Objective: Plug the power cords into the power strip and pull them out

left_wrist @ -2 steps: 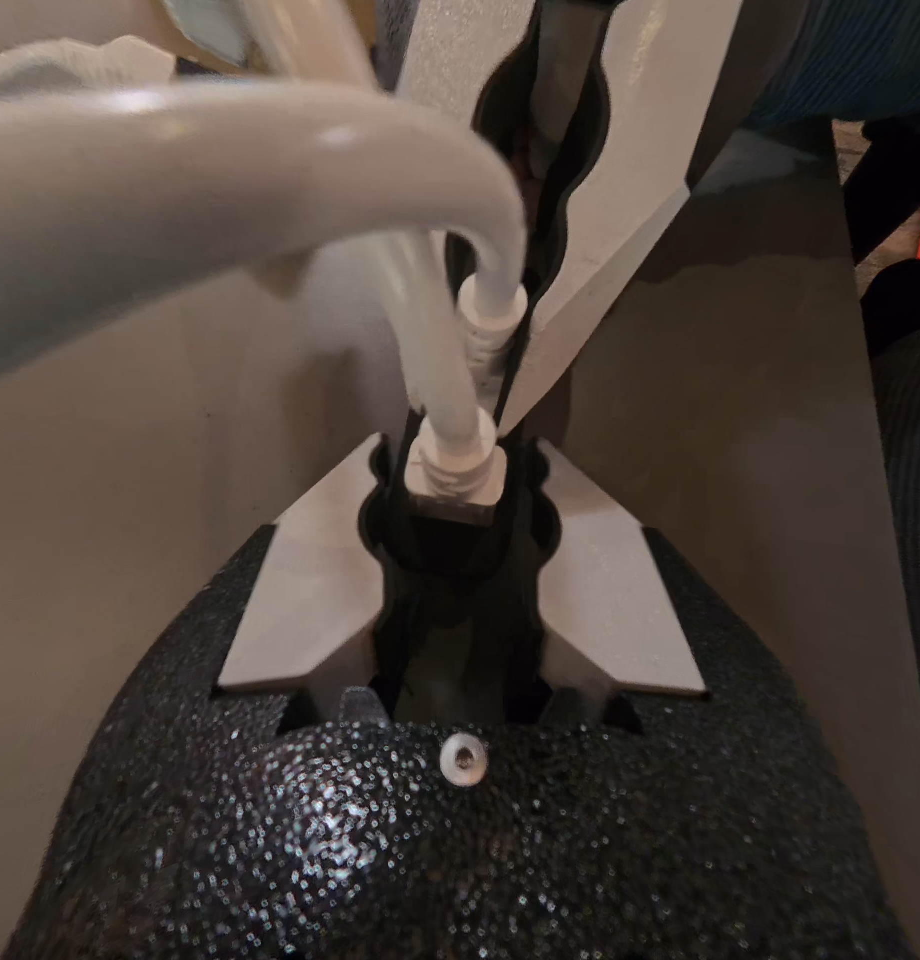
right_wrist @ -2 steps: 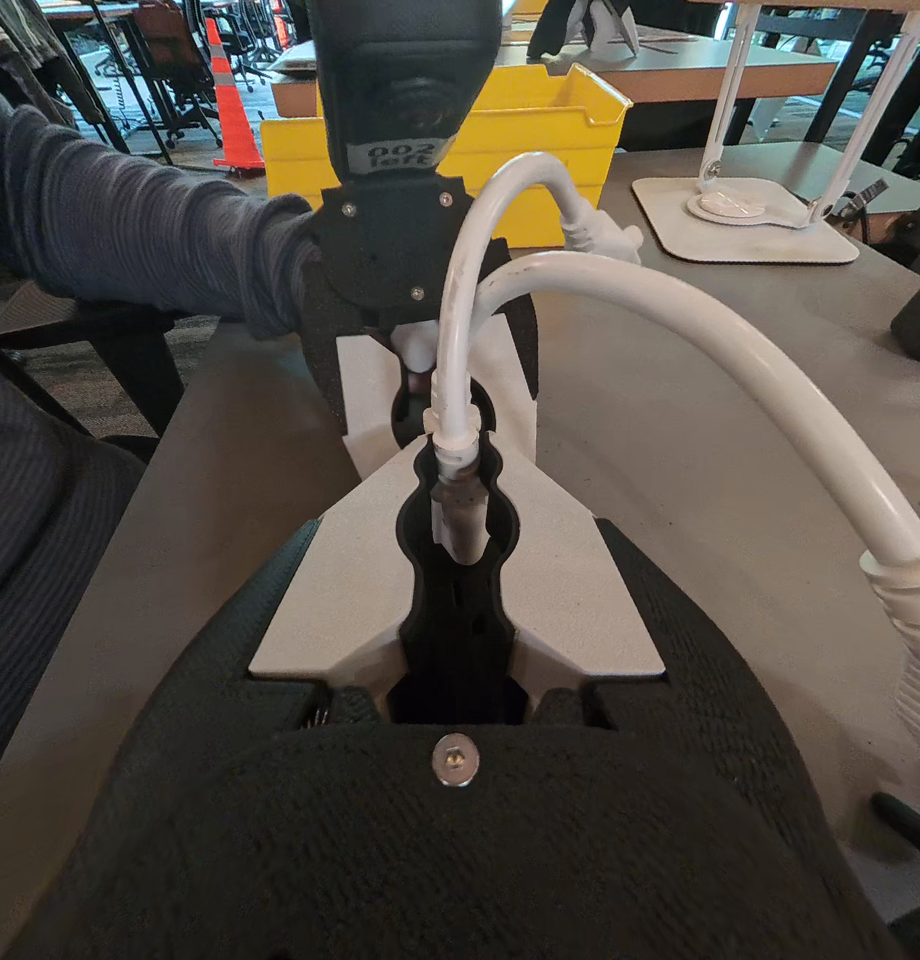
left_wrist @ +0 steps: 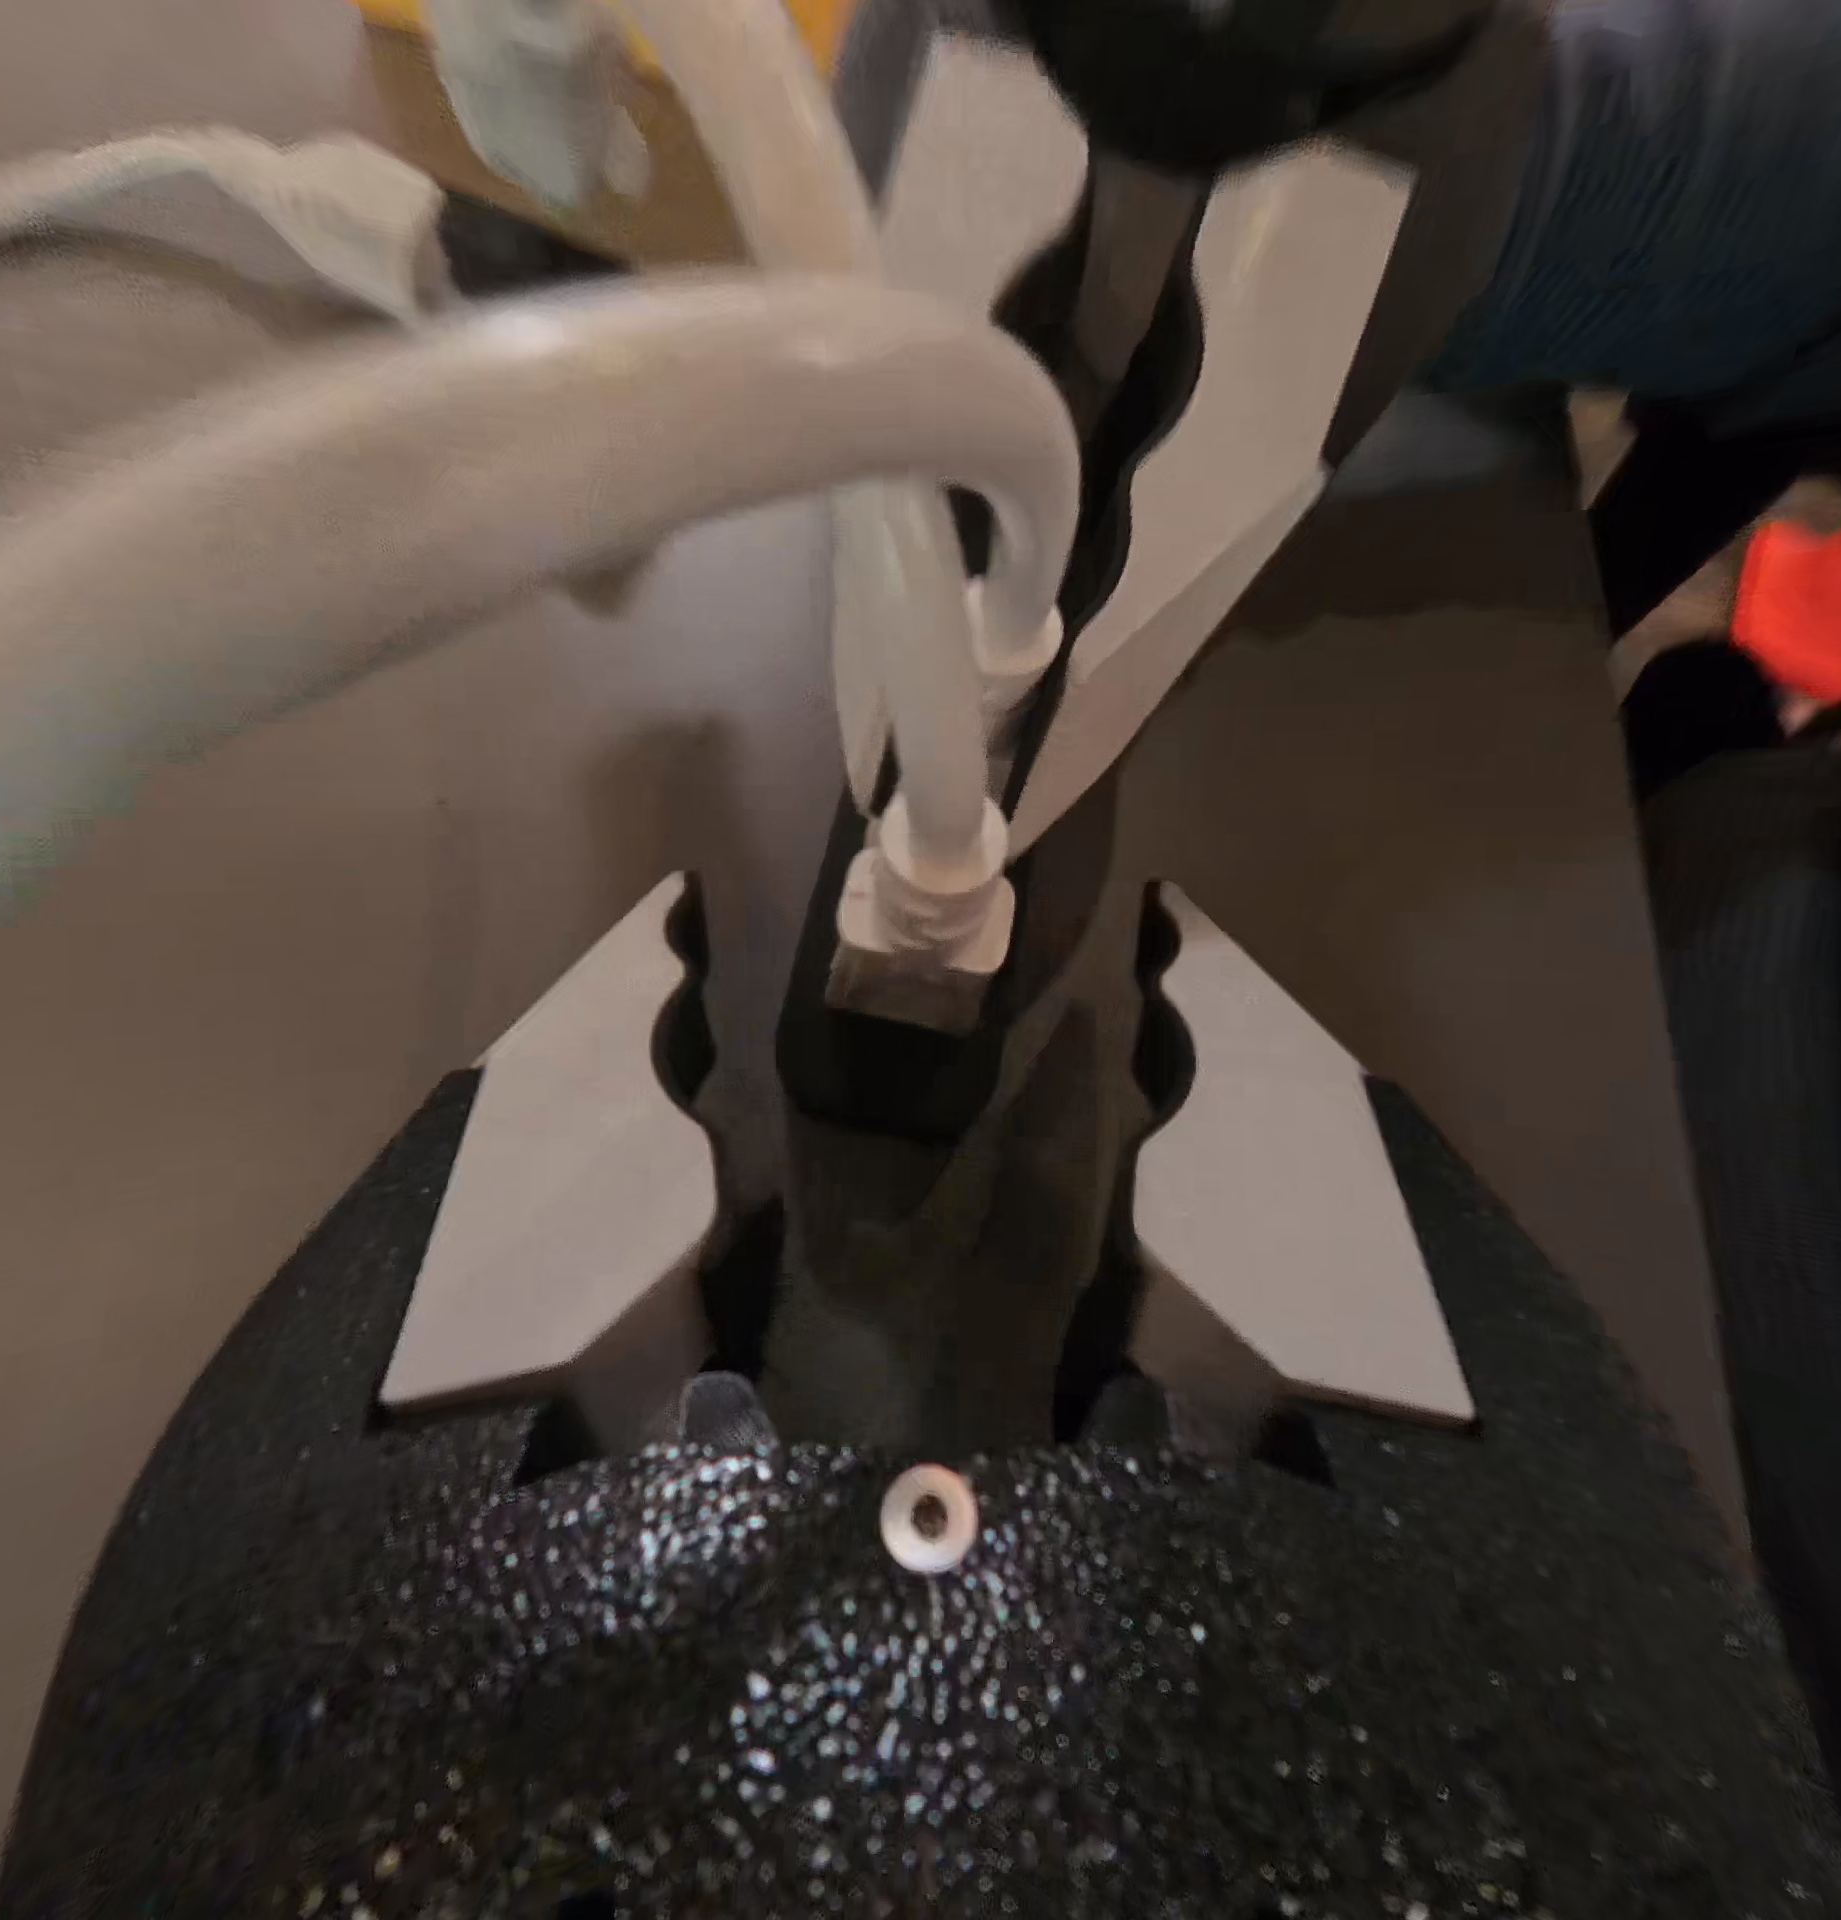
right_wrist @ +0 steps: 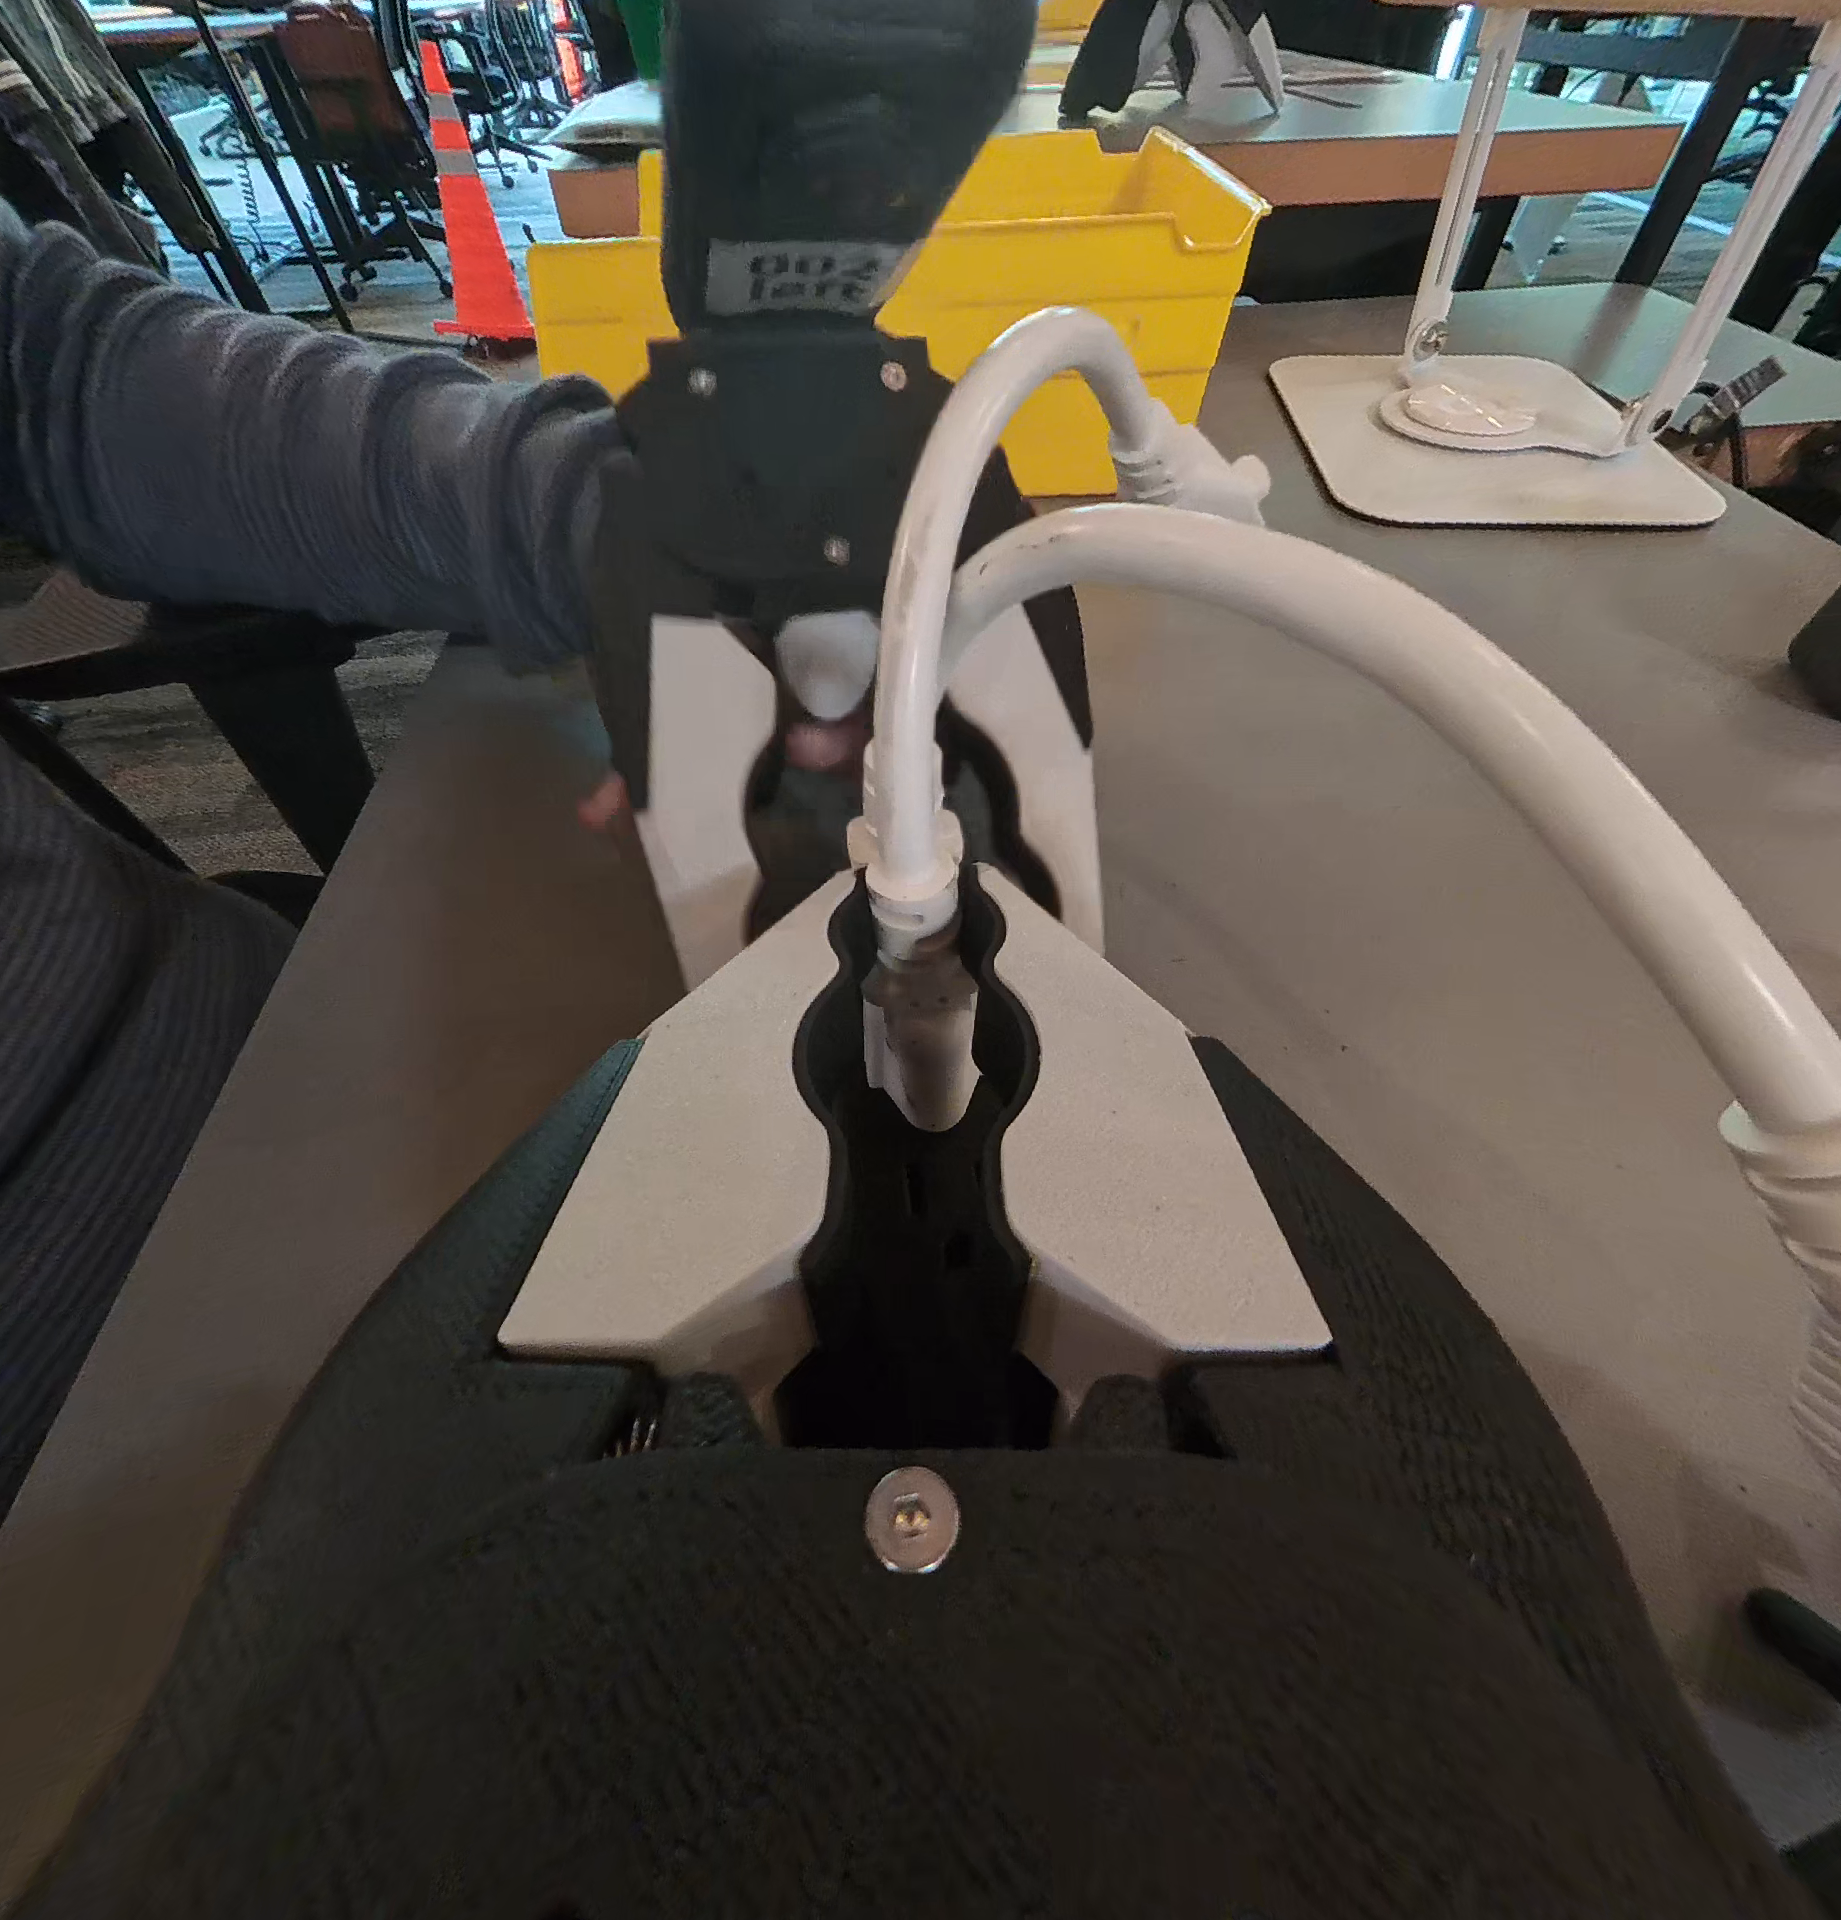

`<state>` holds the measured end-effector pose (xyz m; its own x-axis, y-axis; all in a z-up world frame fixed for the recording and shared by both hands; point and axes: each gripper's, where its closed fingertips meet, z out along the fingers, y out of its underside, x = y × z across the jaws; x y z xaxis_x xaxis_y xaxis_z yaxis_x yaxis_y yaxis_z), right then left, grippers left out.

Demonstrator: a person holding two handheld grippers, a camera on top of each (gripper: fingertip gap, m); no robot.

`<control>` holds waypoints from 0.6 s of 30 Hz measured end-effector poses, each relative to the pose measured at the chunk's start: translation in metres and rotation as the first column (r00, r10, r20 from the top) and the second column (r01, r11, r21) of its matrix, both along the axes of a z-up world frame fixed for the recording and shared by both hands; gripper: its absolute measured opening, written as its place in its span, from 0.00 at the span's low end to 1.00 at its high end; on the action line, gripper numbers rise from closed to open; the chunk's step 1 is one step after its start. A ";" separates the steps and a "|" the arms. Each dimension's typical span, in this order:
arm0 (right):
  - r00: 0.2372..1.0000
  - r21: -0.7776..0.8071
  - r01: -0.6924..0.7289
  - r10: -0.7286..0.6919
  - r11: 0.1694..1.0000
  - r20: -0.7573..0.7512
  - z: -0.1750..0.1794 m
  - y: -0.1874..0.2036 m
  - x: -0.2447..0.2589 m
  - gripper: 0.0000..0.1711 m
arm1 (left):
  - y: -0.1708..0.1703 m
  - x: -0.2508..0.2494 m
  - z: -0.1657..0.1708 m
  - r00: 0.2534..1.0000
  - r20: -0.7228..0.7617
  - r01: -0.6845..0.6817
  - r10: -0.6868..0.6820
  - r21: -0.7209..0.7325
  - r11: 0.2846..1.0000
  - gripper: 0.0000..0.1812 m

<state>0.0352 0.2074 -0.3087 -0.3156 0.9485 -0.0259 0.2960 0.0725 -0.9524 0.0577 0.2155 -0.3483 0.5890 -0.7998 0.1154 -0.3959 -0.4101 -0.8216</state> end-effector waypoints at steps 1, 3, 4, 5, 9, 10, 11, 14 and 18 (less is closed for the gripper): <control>1.000 -0.002 -0.001 0.001 1.000 0.001 0.000 0.000 0.000 0.10 | 0.003 -0.005 0.014 0.997 0.071 -0.036 0.034 0.022 0.999 0.46; 1.000 -0.001 -0.001 0.001 1.000 0.000 0.000 0.000 0.000 0.10 | 0.009 -0.017 0.049 0.967 0.240 -0.111 0.088 0.083 0.990 0.43; 1.000 -0.001 -0.001 0.001 1.000 0.000 0.000 0.000 0.000 0.10 | 0.011 -0.021 0.068 0.941 0.326 -0.136 0.094 0.109 0.985 0.39; 1.000 -0.002 -0.001 0.001 1.000 0.001 0.000 0.000 0.000 0.10 | 0.011 -0.023 0.083 0.913 0.399 -0.147 0.086 0.126 0.981 0.36; 1.000 -0.001 0.000 0.000 1.000 0.000 0.000 0.000 0.000 0.10 | 0.006 -0.018 0.112 0.853 0.522 -0.153 0.034 0.188 0.970 0.29; 1.000 -0.001 0.000 0.000 1.000 0.000 0.000 0.000 0.000 0.10 | 0.005 -0.016 0.115 0.844 0.536 -0.150 0.027 0.187 0.971 0.29; 1.000 0.000 0.000 0.000 1.000 0.000 0.000 0.000 0.000 0.10 | 0.006 -0.014 0.120 0.835 0.550 -0.153 0.023 0.193 0.969 0.27; 1.000 0.002 -0.001 0.001 1.000 -0.001 0.000 0.000 0.000 0.10 | 0.010 -0.008 0.131 0.836 0.548 -0.174 0.015 0.238 0.956 0.20; 1.000 0.004 -0.001 0.001 1.000 -0.002 0.000 0.000 0.000 0.10 | 0.014 0.001 0.134 0.889 0.456 -0.176 0.043 0.254 0.951 0.06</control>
<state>0.0354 0.2075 -0.3083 -0.3165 0.9483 -0.0212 0.2944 0.0769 -0.9526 0.0586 0.2300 -0.2140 0.6157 -0.7707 0.1641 0.0679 -0.1556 -0.9855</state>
